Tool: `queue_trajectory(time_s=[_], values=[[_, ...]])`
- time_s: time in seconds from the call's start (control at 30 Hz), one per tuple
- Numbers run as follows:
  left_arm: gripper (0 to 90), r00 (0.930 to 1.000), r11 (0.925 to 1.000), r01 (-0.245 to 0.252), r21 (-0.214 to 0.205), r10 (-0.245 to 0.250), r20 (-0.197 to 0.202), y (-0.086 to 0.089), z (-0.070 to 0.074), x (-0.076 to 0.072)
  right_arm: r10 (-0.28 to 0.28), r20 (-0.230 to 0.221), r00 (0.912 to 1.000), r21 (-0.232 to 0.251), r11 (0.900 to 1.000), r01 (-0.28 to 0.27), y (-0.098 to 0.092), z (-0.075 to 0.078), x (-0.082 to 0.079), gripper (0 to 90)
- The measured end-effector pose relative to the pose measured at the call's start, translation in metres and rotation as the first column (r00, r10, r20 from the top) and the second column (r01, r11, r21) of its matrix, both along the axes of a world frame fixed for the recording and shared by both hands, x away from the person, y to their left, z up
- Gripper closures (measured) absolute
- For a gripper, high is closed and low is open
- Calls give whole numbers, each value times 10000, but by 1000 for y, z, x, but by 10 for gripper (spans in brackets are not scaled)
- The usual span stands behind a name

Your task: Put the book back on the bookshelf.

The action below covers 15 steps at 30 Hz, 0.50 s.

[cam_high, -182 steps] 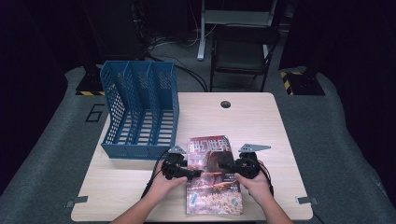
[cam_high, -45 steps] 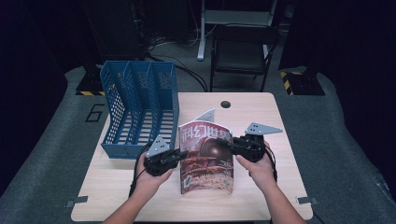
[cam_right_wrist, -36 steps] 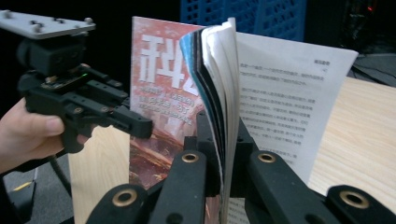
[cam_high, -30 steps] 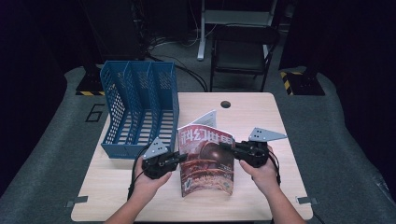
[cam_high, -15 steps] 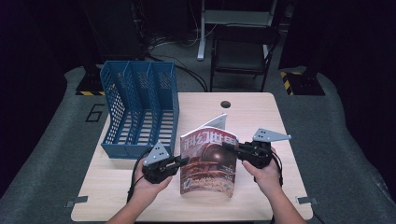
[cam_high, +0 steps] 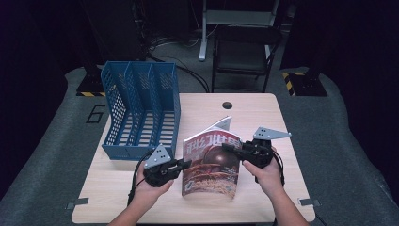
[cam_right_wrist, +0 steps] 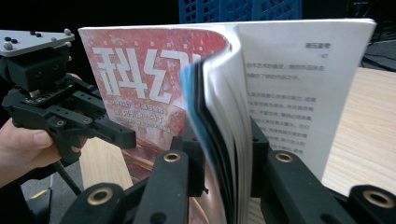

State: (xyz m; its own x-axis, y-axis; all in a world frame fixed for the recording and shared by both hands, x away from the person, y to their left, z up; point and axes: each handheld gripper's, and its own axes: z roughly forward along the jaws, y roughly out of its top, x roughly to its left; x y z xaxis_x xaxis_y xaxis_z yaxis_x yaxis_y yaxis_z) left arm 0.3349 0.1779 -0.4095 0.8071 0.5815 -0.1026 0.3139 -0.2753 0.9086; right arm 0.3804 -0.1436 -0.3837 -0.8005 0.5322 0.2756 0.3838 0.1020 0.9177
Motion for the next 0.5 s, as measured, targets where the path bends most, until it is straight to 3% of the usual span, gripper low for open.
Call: queue_trajectory(time_s=[0.17, 0.27, 0.3, 0.5], values=[[835, 9998, 9997, -85, 244, 81, 180, -2, 3, 1, 140, 82, 9999, -418, 9990, -136, 4, 4, 1, 872], [834, 9998, 9996, -77, 259, 73, 173, -2, 4, 2, 80, -4, 10000, -421, 9991, -80, 4, 4, 2, 873], [832, 9993, 9991, -47, 417, 32, 360, -2, 6, 4, 21, 24, 10000, -401, 9992, -21, 5, 4, 4, 874], [827, 9982, 9990, -184, 414, 160, 586, 0, 7, 9, -256, 447, 9987, -410, 9988, 274, 9, 5, 5, 874]])
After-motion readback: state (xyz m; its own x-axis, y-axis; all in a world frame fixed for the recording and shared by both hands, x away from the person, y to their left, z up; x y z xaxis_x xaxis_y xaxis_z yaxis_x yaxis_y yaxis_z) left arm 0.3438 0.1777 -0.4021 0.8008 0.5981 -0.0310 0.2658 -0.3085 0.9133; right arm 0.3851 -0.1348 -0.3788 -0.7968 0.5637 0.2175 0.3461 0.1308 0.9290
